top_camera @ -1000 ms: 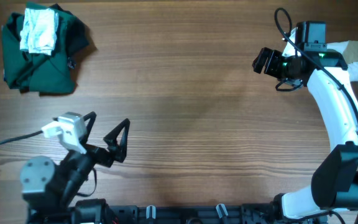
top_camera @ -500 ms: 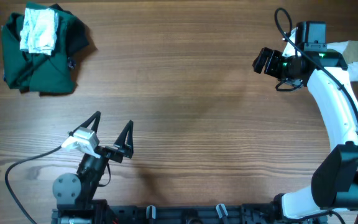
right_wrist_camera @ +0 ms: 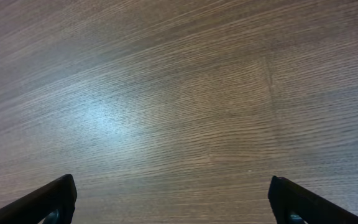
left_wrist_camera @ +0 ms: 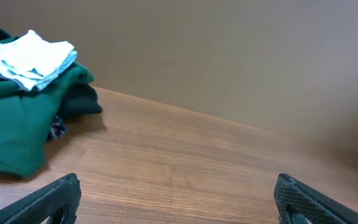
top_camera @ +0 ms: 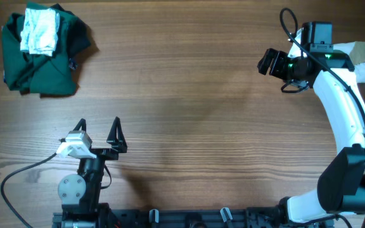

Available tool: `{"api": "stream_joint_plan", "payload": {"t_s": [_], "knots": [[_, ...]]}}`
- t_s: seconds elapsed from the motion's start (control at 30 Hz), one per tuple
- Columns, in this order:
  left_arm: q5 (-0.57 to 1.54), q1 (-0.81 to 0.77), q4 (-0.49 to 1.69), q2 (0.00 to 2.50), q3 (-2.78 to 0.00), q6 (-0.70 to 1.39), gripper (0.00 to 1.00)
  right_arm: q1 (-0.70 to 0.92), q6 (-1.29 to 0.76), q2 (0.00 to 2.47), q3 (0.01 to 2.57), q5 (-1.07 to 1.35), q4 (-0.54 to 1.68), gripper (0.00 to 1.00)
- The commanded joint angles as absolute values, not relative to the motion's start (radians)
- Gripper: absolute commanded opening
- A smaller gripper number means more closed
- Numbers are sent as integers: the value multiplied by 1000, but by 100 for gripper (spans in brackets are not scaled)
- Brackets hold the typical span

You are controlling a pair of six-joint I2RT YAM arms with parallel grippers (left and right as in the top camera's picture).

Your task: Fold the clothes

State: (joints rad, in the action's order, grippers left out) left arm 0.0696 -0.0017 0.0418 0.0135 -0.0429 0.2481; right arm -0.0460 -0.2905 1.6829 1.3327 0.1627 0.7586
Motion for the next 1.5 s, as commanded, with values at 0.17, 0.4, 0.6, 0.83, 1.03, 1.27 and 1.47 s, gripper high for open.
{"api": "stream_joint_plan", "payload": {"t_s": [0.17, 0.4, 0.6, 0.83, 1.03, 1.27, 1.47], "knots": [[39, 32, 76, 2, -6, 242, 100, -50, -298, 1678, 1331, 149, 756, 100], [39, 39, 75, 3, -6, 242, 100, -50, -298, 1678, 1331, 149, 756, 100], [39, 39, 75, 3, -6, 242, 100, -50, -298, 1678, 1331, 149, 756, 100], [39, 39, 75, 3, -6, 242, 100, -50, -298, 1678, 1331, 149, 756, 100], [39, 39, 75, 3, -6, 243, 100, -50, -298, 1678, 1331, 149, 756, 100], [39, 39, 75, 3, -6, 243, 100, -47, -298, 1634, 1331, 149, 756, 100], [39, 39, 75, 3, -6, 242, 100, -30, -288, 1433, 1331, 34, 757, 100]]}}
